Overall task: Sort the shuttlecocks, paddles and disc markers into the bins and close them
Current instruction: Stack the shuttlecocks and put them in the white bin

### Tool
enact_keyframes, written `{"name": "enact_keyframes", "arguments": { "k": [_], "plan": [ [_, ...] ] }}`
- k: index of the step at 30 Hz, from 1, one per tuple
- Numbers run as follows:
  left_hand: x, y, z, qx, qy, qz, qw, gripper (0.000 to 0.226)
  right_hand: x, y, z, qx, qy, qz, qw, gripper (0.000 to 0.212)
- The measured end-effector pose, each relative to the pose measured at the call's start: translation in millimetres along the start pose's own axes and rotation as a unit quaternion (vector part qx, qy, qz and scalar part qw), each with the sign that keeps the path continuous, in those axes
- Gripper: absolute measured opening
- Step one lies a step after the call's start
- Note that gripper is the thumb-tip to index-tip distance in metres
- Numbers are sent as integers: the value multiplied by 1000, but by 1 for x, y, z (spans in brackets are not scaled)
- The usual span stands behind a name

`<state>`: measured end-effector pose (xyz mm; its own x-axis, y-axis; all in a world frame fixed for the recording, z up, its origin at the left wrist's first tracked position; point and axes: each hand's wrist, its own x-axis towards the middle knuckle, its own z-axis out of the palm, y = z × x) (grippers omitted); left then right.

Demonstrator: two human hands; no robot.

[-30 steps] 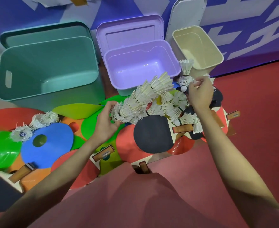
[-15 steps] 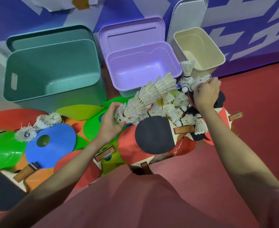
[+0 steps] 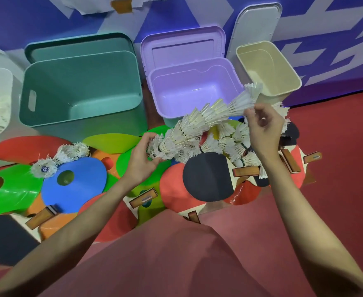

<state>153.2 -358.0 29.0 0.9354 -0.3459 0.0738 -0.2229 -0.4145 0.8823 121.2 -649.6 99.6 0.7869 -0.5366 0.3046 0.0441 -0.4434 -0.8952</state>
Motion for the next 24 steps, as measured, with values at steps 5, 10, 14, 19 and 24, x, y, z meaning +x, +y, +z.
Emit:
{"name": "enact_keyframes", "arguments": {
  "k": [5, 10, 14, 19, 24],
  "plan": [
    [-10, -3, -42, 59, 26, 24, 998, 54, -1, -17, 42, 32, -110, 18, 993, 14],
    [-22, -15, -109, 102, 76, 4, 992, 55, -1, -61, 101, 70, -153, 13, 986, 28],
    [-36, -27, -174, 140, 114, 10, 984, 56, -8, -95, 163, 92, -185, 14, 978, 22],
    [-52, -43, -261, 173, 141, -27, 974, 61, -29, -140, 246, 134, -199, 32, 970, 22],
    [-63, -68, -357, 237, 138, -44, 961, 61, -56, -177, 328, 141, -238, 45, 960, 25]
  ]
}}
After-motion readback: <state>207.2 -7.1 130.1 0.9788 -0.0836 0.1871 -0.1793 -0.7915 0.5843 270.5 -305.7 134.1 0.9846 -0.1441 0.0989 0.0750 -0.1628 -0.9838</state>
